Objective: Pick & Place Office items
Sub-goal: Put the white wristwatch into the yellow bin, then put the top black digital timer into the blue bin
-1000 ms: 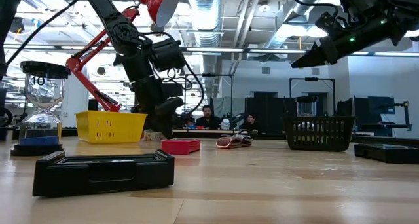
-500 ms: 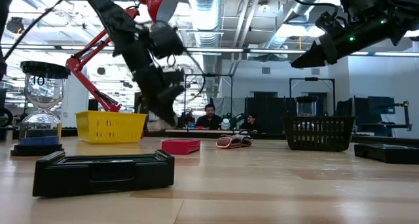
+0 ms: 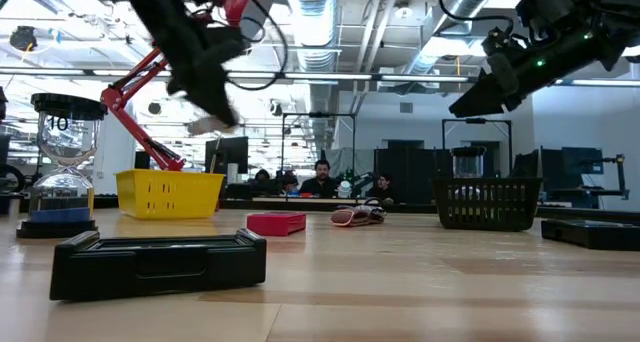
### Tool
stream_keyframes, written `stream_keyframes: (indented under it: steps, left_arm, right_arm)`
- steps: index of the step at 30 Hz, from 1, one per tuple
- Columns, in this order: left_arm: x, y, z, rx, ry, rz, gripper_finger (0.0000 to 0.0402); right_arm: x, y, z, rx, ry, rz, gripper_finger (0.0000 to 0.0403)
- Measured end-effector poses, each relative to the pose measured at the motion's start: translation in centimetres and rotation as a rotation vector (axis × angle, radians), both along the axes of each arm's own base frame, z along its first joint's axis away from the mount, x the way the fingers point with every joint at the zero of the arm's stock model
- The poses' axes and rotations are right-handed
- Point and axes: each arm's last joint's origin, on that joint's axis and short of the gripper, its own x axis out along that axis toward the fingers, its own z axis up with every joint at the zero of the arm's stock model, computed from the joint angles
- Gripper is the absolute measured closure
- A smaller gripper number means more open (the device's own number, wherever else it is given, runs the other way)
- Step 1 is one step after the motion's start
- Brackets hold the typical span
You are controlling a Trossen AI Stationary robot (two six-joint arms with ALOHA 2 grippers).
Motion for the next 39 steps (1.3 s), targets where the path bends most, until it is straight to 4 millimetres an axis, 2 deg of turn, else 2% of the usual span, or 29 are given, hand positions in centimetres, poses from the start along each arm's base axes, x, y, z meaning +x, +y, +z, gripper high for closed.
stream_keyframes:
  steps: [2, 9, 14, 19, 32, 39]
  left_arm:
    - [-0.7, -0.4, -0.7, -0.029, 0.016, 0.027, 0.0393]
    - [-3.0, -0.7, -5.0, -0.085, 0.116, 0.117, 0.039]
    - [-3.7, -0.7, -6.4, -0.09, 0.141, 0.126, 0.0389]
    - [-3.8, -0.7, -6.8, -0.09, 0.137, 0.126, 0.0379]
    - [-3.8, -0.7, -6.7, -0.089, 0.128, 0.127, 0.0307]
    - [-3.7, -0.7, -6.7, -0.089, 0.12, 0.127, 0.0291]
  right_arm:
    - [0.1, 0.1, 0.0, 0.006, 0.001, 0.005, 0.0154]
    - [0.7, 0.9, 0.2, -0.009, -0.021, 0.066, 0.0154]
    - [1.1, 1.3, 0.7, -0.063, -0.048, 0.112, 0.0154]
    - [1.3, 1.5, 1.1, -0.089, -0.083, 0.128, 0.0154]
    - [1.3, 1.4, 1.3, -0.115, -0.102, 0.13, 0.0154]
    - [1.3, 1.4, 1.3, -0.128, -0.095, 0.135, 0.0154]
